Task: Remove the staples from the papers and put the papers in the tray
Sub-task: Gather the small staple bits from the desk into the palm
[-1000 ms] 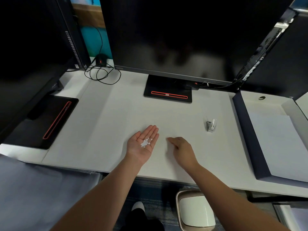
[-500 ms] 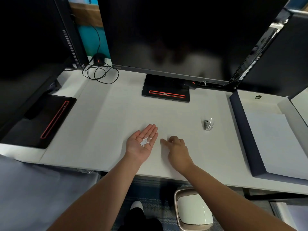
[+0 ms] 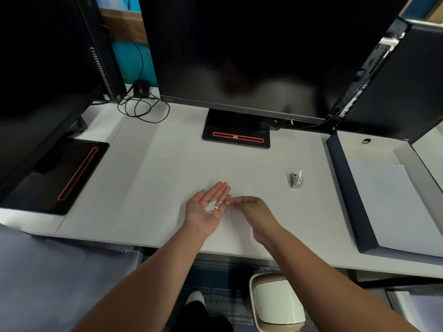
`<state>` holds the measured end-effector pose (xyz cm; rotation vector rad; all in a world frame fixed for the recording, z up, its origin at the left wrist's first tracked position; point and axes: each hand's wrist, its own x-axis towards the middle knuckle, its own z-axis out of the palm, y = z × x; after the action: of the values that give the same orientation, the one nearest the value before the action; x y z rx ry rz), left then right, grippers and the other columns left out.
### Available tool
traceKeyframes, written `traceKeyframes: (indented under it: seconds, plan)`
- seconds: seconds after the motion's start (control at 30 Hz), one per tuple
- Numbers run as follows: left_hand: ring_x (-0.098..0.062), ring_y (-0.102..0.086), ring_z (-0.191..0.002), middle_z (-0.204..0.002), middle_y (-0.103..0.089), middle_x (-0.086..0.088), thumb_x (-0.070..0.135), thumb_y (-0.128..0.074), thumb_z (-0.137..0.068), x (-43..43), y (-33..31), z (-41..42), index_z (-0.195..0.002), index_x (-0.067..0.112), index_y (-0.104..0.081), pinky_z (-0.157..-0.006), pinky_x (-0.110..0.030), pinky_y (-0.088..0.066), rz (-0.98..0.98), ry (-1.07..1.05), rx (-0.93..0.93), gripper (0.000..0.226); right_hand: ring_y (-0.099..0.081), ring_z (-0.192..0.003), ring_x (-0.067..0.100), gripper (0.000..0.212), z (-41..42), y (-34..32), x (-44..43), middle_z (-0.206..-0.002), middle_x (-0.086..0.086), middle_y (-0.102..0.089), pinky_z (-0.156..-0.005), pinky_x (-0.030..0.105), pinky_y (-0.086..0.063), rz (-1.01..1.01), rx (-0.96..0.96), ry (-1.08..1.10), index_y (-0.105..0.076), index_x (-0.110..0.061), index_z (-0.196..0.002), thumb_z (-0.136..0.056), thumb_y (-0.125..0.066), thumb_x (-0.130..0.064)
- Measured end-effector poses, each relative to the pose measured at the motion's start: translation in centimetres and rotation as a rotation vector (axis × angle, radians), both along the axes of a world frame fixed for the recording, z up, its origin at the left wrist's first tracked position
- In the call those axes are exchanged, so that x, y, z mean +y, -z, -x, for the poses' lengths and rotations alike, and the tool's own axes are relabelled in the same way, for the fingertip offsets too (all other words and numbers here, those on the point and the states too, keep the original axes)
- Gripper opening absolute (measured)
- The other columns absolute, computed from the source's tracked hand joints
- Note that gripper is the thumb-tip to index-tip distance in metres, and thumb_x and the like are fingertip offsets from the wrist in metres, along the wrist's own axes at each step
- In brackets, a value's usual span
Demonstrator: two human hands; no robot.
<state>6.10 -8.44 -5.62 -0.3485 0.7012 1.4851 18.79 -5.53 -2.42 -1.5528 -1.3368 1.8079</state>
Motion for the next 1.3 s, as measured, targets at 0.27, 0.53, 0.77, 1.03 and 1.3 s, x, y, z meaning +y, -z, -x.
traceKeyframes:
  seconds: [0.27,0.53,0.77,1.03,1.3]
  plan:
    - [-0.031,-0.064,-0.106,-0.11,-0.069,-0.023,0.021,-0.029,-0.101,-0.1,0.2,-0.6,-0.108,-0.008,-0.064,-0.086,-0.033,-0.051,-0.017,0.026,0.01,0.046,-0.067,-0.079,0.019,0.01,1.9,2.5,0.0,-0.088,0.007,-0.071,-0.072,0.034,-0.056,-0.331,-0.216,-0.001,-0.074,-0.022,-0.07,-0.068,-0.065,-0.022]
    - [-0.034,-0.064,-0.106,-0.115,-0.066,-0.025,0.02,-0.03,-0.101,-0.2,-0.3,-0.1,-0.11,-0.01,-0.062,-0.086,-0.039,-0.052,-0.025,0.002,-0.024,0.045,-0.053,-0.079,0.012,0.006,1.5,3.2,0.7,-0.102,0.007,-0.062,-0.069,0.022,-0.039,-0.417,-0.204,0.027,-0.066,-0.024,-0.08,-0.083,-0.062,-0.021]
    - [-0.034,-0.063,-0.109,-0.111,-0.068,-0.025,0.02,-0.028,-0.102,0.4,-1.0,2.7,-0.11,-0.012,-0.061,-0.1,-0.043,-0.047,-0.04,-0.076,-0.017,0.046,-0.031,-0.138,0.032,0.05,-1.7,6.3,-1.3,-0.147,0.011,-0.038,-0.112,0.044,-0.023,-0.899,-0.7,-0.565,-0.039,-0.008,-0.139,-0.095,-0.03,-0.031]
    - [-0.034,-0.062,-0.11,-0.11,-0.068,-0.024,0.019,-0.027,-0.102,2.4,-2.2,5.1,-0.108,-0.011,-0.061,-0.1,-0.043,-0.047,-0.069,-0.113,0.01,0.046,0.013,-0.144,0.016,0.072,-0.2,7.2,-1.3,-0.158,-0.001,0.006,-0.115,0.04,0.017,-0.911,-0.805,-0.772,0.001,-0.016,-0.15,-0.091,-0.001,-0.057]
    - [-0.034,-0.062,-0.109,-0.11,-0.069,-0.024,0.019,-0.027,-0.101,3.2,-2.5,6.3,-0.111,-0.01,-0.061,-0.099,-0.043,-0.047,-0.06,-0.115,0.024,0.045,0.015,-0.144,0.014,0.07,1.6,7.0,1.5,-0.159,-0.003,0.006,-0.114,0.039,0.02,-0.895,-0.809,-0.808,0.005,-0.02,-0.15,-0.09,0.002,-0.057]
